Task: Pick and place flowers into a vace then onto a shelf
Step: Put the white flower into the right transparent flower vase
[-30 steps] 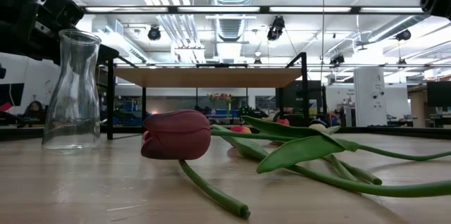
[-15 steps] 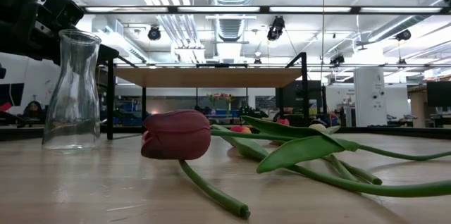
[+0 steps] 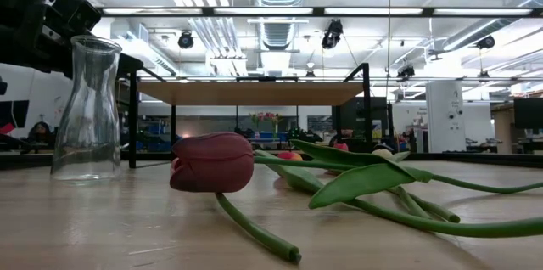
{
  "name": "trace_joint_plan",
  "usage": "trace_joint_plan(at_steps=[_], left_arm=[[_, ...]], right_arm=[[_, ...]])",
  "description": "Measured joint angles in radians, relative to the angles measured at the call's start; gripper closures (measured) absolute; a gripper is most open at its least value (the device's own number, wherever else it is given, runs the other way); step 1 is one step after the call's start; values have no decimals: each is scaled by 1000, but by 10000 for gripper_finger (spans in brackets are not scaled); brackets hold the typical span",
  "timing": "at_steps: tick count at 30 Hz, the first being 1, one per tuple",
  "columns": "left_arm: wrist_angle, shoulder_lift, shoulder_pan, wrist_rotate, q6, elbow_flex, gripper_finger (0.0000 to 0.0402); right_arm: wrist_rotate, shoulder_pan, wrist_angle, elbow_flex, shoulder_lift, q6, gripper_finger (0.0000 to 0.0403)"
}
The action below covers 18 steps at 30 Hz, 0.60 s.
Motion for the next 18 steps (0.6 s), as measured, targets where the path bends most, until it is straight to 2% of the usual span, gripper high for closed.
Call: trace_joint_plan(at_steps=[11, 18], left_arm=[[0, 0, 0, 0, 0, 0, 396], [0, 0, 0, 0, 0, 0, 396]], right_arm=[[-3, -181, -1, 126, 187, -12, 177], [-4, -265, -57, 179, 250, 144, 174]])
